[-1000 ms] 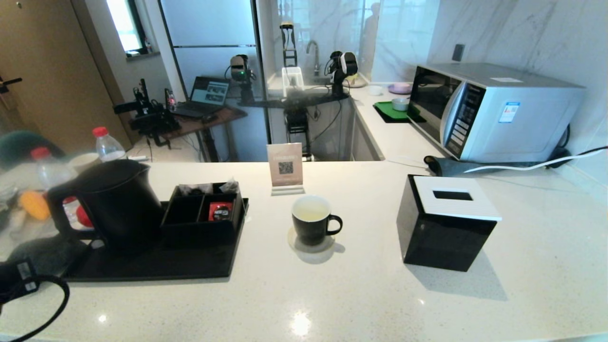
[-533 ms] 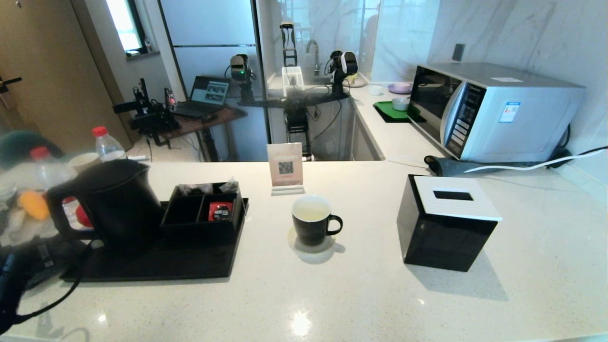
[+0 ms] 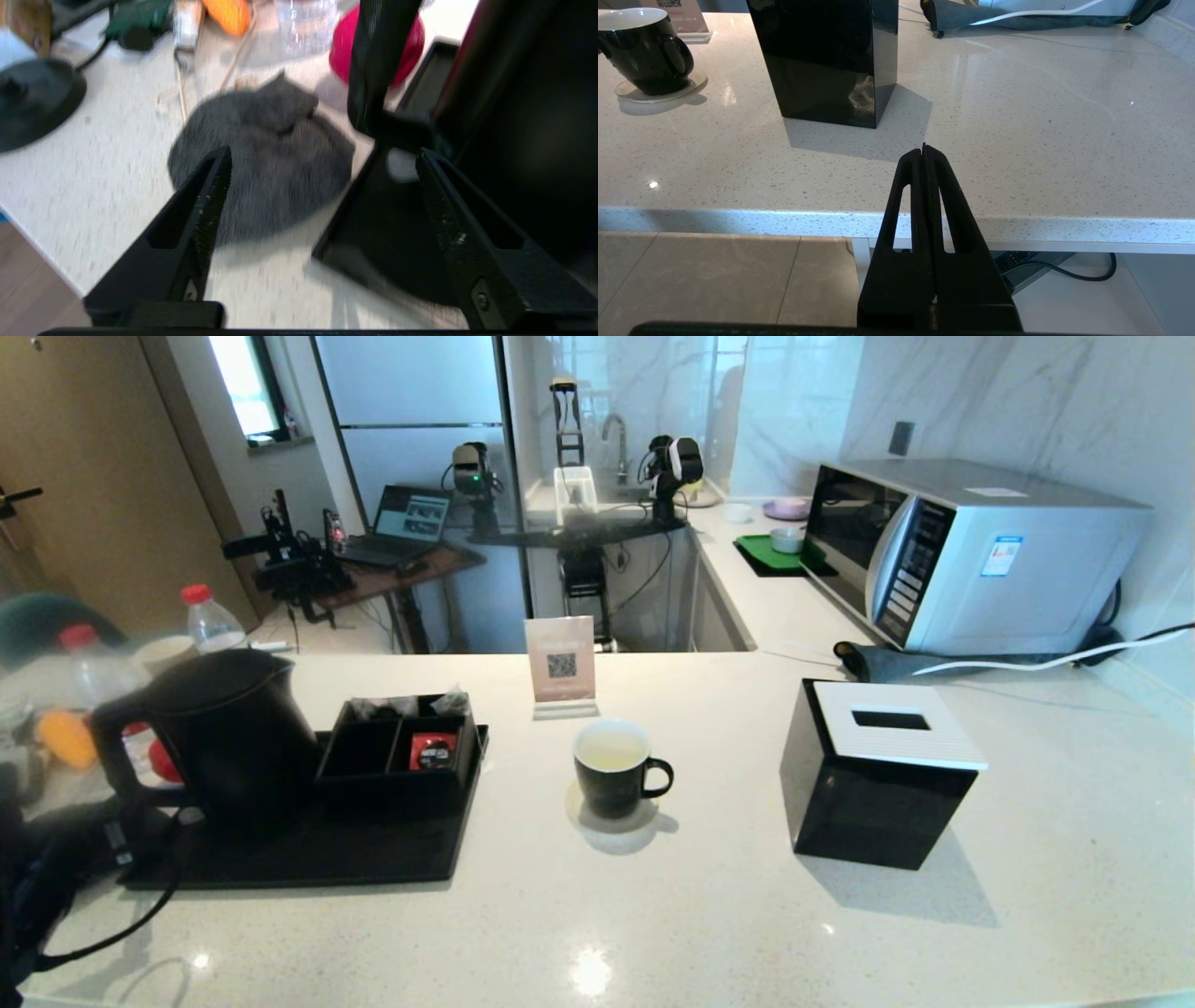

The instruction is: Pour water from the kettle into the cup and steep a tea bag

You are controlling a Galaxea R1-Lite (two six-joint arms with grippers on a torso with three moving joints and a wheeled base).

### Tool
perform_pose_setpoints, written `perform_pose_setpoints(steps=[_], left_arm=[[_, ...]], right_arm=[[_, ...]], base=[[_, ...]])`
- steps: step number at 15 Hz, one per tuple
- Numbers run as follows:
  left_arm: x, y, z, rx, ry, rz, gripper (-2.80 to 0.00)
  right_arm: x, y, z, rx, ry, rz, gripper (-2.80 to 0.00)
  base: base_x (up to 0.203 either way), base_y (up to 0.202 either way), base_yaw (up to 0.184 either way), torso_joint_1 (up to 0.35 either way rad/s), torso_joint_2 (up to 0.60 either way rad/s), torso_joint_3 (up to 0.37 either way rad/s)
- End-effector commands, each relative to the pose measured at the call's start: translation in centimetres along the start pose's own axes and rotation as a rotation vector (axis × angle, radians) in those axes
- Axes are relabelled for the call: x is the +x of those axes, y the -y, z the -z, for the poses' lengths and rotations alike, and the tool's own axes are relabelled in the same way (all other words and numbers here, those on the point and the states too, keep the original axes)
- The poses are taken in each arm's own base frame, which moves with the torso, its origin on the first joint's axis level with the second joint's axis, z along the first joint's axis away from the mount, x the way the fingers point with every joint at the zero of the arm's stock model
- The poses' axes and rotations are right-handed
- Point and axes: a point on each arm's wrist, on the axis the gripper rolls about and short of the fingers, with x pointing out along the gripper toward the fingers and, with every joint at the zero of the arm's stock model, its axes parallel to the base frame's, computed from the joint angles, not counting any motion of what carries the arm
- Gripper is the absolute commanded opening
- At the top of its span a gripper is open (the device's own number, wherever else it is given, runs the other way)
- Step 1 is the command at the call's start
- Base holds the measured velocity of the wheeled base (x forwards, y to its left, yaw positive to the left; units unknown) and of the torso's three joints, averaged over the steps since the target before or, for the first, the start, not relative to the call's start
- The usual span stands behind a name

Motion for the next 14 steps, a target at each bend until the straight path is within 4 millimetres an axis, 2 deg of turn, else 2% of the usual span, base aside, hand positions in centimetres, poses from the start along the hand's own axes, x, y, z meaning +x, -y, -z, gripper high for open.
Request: perform_pose_setpoints(steps=[1,14], left_arm=[[1.5,0.0,-0.9,-0.007,0.079,-0.004,0.00],[6.3,0.7,-1.2,-0.009,0.144,0.000,0.00]], right_arm=[[0.0,0.0,0.0,0.000,-0.002,-0.001,-2.80],[0.0,0.0,0.0,0.000,-0.002,-0.001,-2.80]], base=[[0.000,0.000,0.000,0.000,0.00,0.000],[0.000,0.000,0.000,0.000,0.00,0.000]])
